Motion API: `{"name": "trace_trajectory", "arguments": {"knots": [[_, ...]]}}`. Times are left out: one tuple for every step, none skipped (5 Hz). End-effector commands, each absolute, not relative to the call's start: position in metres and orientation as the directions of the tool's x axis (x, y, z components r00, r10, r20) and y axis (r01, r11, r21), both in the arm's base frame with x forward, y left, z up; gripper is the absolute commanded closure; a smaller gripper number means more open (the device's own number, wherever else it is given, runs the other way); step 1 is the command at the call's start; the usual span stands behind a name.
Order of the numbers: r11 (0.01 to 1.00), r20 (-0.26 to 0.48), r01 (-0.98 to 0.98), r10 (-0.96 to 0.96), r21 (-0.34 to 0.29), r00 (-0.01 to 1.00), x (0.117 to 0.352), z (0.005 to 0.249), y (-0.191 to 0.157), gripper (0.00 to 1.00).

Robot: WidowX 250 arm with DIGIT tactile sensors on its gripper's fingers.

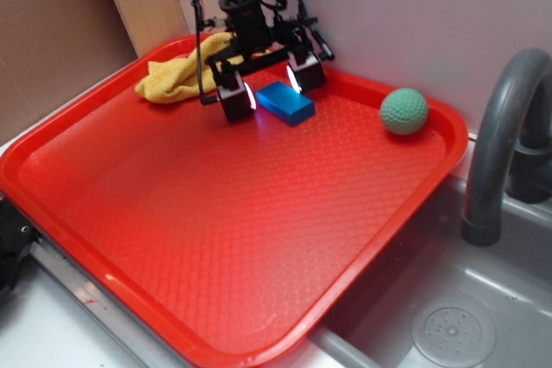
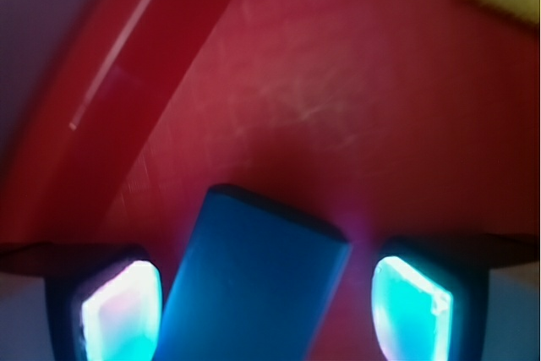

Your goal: Grab the blue block.

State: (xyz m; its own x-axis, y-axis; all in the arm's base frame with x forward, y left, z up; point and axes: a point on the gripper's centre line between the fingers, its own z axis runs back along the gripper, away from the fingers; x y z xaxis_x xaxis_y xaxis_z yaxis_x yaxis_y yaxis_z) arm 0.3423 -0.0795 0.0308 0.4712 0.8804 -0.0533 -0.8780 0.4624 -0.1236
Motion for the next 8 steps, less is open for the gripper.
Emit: {"name": "trace_trajectory", "arguments": {"knots": [[0.491, -0.042, -0.847, 0.86, -0.205, 0.509, 0.36, 0.047, -0.097, 0.19], [0.532, 0.039, -0.834, 0.846, -0.15, 0.532, 0.351, 0.061, -0.096, 1.0], [0.608, 0.138, -0.791, 0.791, -0.068, 0.596, 0.331, 0.098, -0.088, 1.0], [0.762, 0.204, -0.647, 0.636, -0.014, 0.745, 0.303, 0.148, -0.08, 1.0], [0.893, 0.125, -0.441, 0.45, -0.096, 0.884, 0.281, 0.164, -0.072, 1.0], [0.957, 0.189, -0.187, 0.23, -0.221, 0.955, 0.255, 0.182, -0.061, 1.0], [0.988, 0.241, 0.0, 0.038, -0.155, 0.97, 0.239, 0.21, -0.056, 1.0], [0.989, 0.287, -0.036, 0.077, -0.146, 0.955, 0.221, 0.233, -0.051, 1.0]]}}
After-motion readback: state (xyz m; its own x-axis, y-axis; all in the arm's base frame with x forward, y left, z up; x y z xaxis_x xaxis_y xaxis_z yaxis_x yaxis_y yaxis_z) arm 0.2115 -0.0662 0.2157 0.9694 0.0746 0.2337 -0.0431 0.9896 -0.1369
